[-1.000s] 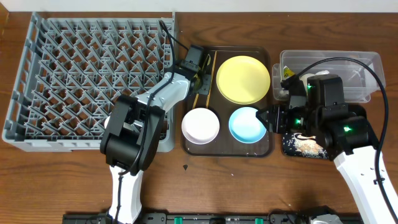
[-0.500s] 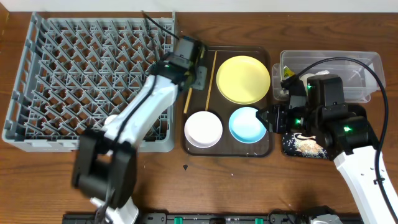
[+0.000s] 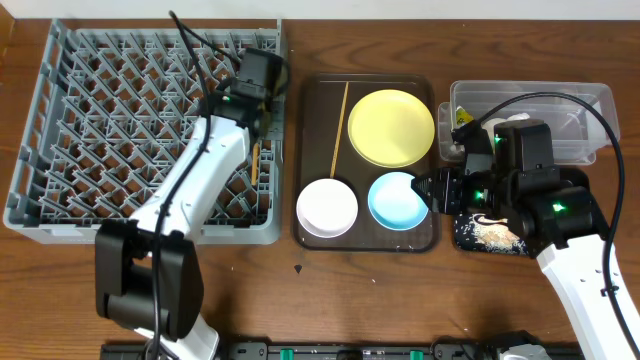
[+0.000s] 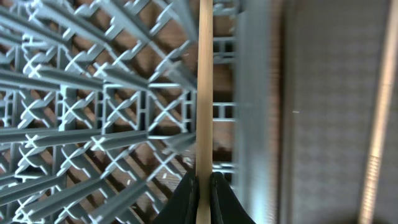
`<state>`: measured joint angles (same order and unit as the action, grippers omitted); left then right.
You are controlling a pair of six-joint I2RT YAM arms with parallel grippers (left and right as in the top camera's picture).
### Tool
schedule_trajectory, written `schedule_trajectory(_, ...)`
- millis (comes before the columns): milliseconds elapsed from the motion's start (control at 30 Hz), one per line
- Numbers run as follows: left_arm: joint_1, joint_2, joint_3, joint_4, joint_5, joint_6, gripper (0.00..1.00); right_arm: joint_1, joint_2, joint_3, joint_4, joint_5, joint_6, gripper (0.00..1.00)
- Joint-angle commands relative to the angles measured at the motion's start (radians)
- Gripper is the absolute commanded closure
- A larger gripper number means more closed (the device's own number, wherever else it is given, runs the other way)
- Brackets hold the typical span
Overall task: Sort waste into correct bins and load items into the dishwasher
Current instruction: 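Place the chopstick into the dish rack with the left gripper, then grasp the second chopstick on the brown tray with the left gripper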
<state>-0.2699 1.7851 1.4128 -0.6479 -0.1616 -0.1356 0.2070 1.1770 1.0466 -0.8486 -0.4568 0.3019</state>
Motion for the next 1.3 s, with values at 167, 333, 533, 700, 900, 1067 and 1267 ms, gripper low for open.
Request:
schedule_trajectory(167,0.013,0.061,-0.004,-0.002,0.064,-0.016,0.90,0.003,-0.001,0.012,0.001,-0.011,-0.018,0.50)
schedule_trajectory(333,0.014,0.043,-0.003,-0.006,0.080,-0.016,0.75,0.003,-0.001,0.012,0.000,-0.011,-0.018,0.50)
schedule_trajectory(533,0.004,-0.055,-0.002,-0.007,0.138,-0.019,0.69,0.003,-0.001,0.012,0.000,-0.011,-0.018,0.49)
schedule_trajectory(700,-0.071,-0.095,-0.003,0.033,0.227,-0.018,0.70,0.003,-0.001,0.012,0.000,0.012,-0.019,0.47)
schedule_trajectory(900,-0.174,0.013,-0.003,0.148,0.157,0.008,0.66,0.003,-0.001,0.012,0.001,0.013,-0.019,0.47)
schedule_trajectory(1067,-0.201,0.142,-0.003,0.217,0.158,0.007,0.55,0.003,-0.001,0.012,0.000,0.015,-0.019,0.47)
schedule_trajectory(1267,-0.203,0.259,-0.003,0.283,0.231,0.003,0.53,0.003,0.000,0.011,0.006,0.021,-0.019,0.46)
